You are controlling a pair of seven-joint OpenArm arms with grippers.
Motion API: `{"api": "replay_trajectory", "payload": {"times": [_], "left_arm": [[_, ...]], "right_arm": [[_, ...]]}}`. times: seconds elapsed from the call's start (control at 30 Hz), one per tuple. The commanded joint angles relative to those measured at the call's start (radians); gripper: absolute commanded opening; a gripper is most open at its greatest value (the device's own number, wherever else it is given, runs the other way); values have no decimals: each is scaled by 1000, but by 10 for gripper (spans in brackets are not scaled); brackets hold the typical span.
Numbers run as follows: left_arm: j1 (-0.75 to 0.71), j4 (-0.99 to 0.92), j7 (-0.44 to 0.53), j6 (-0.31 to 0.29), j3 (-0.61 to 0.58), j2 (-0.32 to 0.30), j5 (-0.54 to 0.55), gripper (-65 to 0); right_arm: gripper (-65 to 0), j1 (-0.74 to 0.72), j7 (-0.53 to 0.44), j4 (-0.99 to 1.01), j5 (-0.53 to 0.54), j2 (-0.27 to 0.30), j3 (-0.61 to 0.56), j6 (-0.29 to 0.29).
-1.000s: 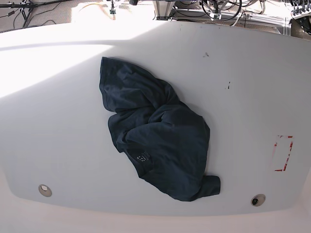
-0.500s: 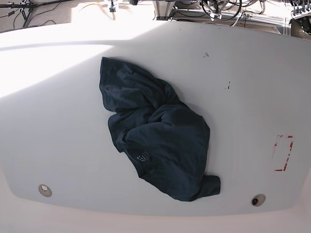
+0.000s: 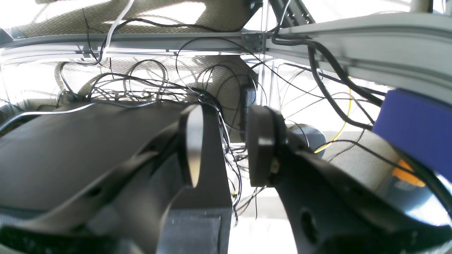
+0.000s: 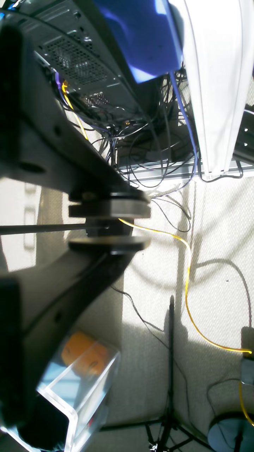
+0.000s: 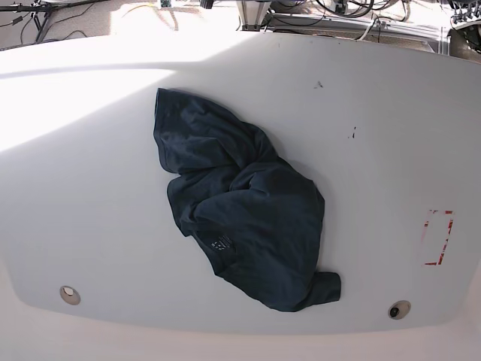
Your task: Fold the T-shirt properly
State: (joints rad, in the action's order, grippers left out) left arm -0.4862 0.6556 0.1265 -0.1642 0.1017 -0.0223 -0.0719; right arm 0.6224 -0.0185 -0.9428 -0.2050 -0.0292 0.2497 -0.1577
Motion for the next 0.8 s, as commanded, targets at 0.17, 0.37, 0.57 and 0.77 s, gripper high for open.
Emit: {"api": "replay_trajectory", "payload": {"times": [0.17, 0.37, 0.57, 0.77], "left_arm": [[-66, 92, 35, 0, 25, -5, 14, -461], [-107, 141, 45, 0, 24, -7, 17, -461], [-171, 236, 70, 2, 16, -8, 33, -460], [-223, 314, 88, 4, 19, -8, 40, -460]], "right_arm": [[-564, 60, 2, -68, 11, 14, 1, -4], [-564, 95, -1, -102, 10, 17, -2, -4], [-569, 139, 2, -166, 8, 21, -5, -2], [-569, 178, -5, -237, 11, 19, -4, -2]]}}
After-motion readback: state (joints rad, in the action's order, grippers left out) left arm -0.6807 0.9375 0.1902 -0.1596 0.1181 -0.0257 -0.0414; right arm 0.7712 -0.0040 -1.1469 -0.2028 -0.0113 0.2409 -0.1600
